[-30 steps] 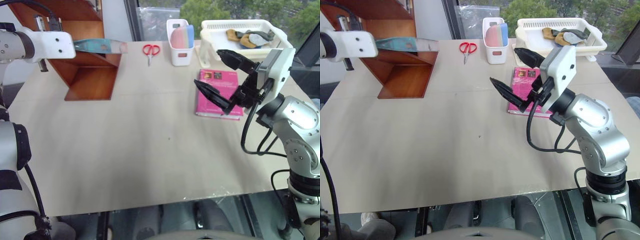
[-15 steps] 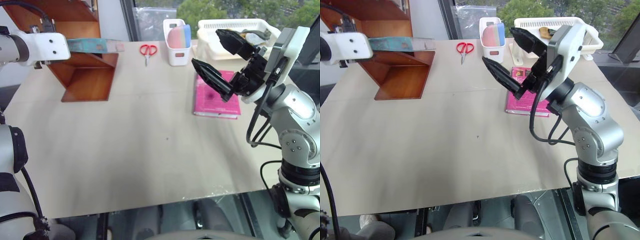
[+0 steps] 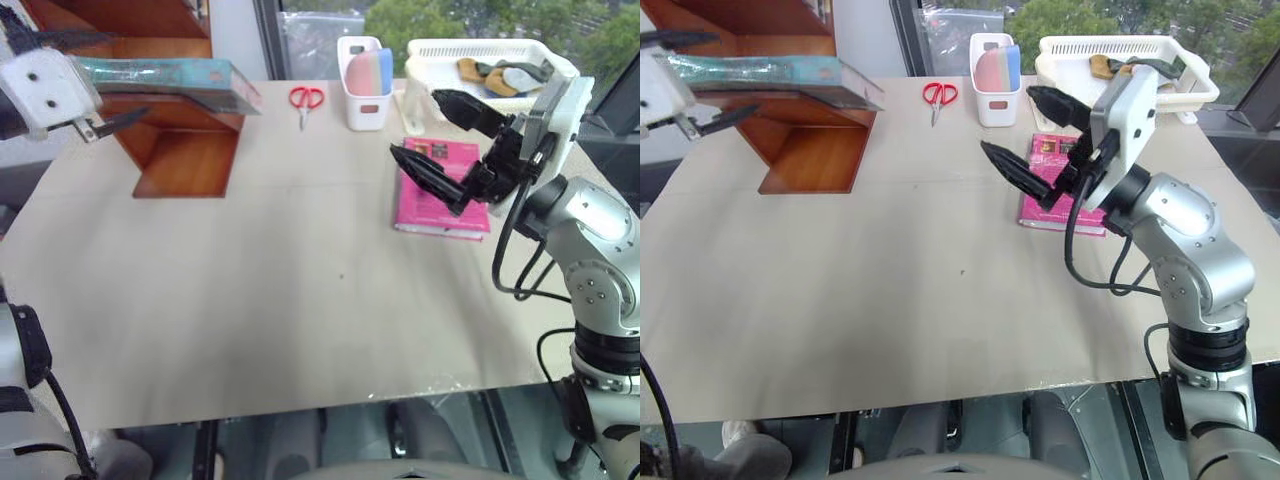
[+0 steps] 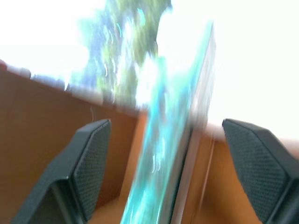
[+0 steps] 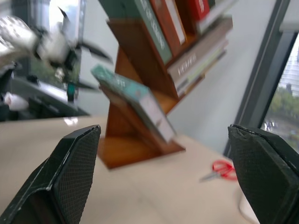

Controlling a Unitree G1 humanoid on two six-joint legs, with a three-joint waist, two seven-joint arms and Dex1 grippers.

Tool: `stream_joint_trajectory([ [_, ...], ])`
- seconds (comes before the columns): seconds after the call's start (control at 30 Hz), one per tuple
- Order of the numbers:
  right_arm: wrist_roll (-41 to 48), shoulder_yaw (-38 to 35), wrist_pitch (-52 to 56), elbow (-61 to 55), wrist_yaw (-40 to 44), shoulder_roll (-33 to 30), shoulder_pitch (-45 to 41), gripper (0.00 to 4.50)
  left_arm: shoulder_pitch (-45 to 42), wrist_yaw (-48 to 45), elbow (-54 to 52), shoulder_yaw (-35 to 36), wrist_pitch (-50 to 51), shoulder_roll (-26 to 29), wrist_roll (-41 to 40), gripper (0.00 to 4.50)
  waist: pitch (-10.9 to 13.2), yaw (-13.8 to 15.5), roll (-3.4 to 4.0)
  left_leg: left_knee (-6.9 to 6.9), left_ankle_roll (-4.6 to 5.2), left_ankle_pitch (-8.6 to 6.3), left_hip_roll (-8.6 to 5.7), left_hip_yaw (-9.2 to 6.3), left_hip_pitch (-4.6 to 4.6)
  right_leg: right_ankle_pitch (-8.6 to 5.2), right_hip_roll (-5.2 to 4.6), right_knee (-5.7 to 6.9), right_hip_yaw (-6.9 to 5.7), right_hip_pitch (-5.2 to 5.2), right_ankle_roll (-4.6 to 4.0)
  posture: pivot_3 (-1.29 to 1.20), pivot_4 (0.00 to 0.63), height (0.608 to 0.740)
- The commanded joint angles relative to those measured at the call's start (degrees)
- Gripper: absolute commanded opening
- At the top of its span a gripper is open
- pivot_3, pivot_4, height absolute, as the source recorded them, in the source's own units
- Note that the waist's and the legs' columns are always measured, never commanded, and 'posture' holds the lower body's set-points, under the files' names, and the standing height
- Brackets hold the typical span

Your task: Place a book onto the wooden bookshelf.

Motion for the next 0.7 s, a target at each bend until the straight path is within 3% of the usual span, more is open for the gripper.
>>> stream_joint_trajectory([
  [0.03, -0.43, -0.76, 0.60, -1.94, 0.69, -2.08, 2.01, 4.50, 12.75, 8.10, -30.87, 4.50, 25.30, -4.90, -20.24, 4.11, 0.00, 0.15, 0.00, 0.05, 0.00, 0.00, 0.04, -0.06, 0.00, 0.00, -0.01, 0.02, -0.06, 0.06, 0.00, 0.00, 0.150, 0.740],
  [0.13, 1.14, -2.17, 3.46, -3.21, 0.50, -3.78, 5.43, 4.50, 24.08, 15.71, -45.60, 3.67, 36.35, -11.02, -27.57, 4.11, -0.01, 0.15, 0.02, 0.16, 0.00, 0.00, 0.04, -0.10, 0.14, 0.01, 0.04, 0.03, -0.05, 0.20, 0.02, 0.00, 0.150, 0.740],
  [0.17, 1.37, -2.52, 4.25, -4.17, 1.11, -5.00, 7.55, 4.50, 27.77, 15.89, -48.35, 3.53, 37.77, -12.46, -28.21, 4.33, -0.01, 0.11, 0.01, 0.17, 0.00, 0.00, 0.02, -0.13, 0.22, 0.01, 0.04, 0.06, -0.07, 0.30, 0.01, 0.00, 0.150, 0.740],
  [0.23, 1.22, -3.11, 5.17, -5.79, 1.64, -7.27, 11.63, 4.50, 32.62, 17.46, -51.24, 3.42, 41.03, -14.78, -28.71, 4.33, -0.01, 0.09, 0.01, 0.16, 0.00, 0.00, 0.05, -0.14, 0.30, 0.01, 0.13, 0.05, -0.06, 0.35, 0.00, 0.00, 0.150, 0.740],
  [0.43, -3.78, -5.99, 4.37, -8.84, 1.51, -13.23, 24.78, 4.50, 39.91, 21.84, -49.77, 2.43, 41.19, -20.92, -21.62, 4.33, -0.10, 0.33, 0.13, 0.26, -0.01, 0.00, 0.07, -0.19, 0.37, 0.00, 0.23, -0.01, -0.05, 0.46, 0.00, 0.00, 0.150, 0.740],
  [0.57, -6.21, -16.38, 4.25, -9.49, 3.12, -16.35, 39.22, 4.50, 45.93, 18.18, -45.41, 6.93, 40.39, -20.20, -20.77, 4.33, -0.14, 0.62, 0.10, 0.19, 0.06, -0.05, -0.04, -0.16, 0.38, -0.02, 0.11, -0.17, -0.05, 0.56, 0.00, 0.00, 0.150, 0.740],
  [0.7, -6.52, -19.42, 3.09, -9.57, 3.64, -16.82, 42.44, 4.50, 47.40, 14.61, -43.05, 8.80, 39.07, -19.25, -19.31, 4.33, -0.13, 0.32, 0.10, 0.17, 0.06, -0.05, 0.00, -0.14, 0.44, -0.03, 0.15, -0.13, -0.03, 0.50, -0.02, 0.00, 0.150, 0.740],
])
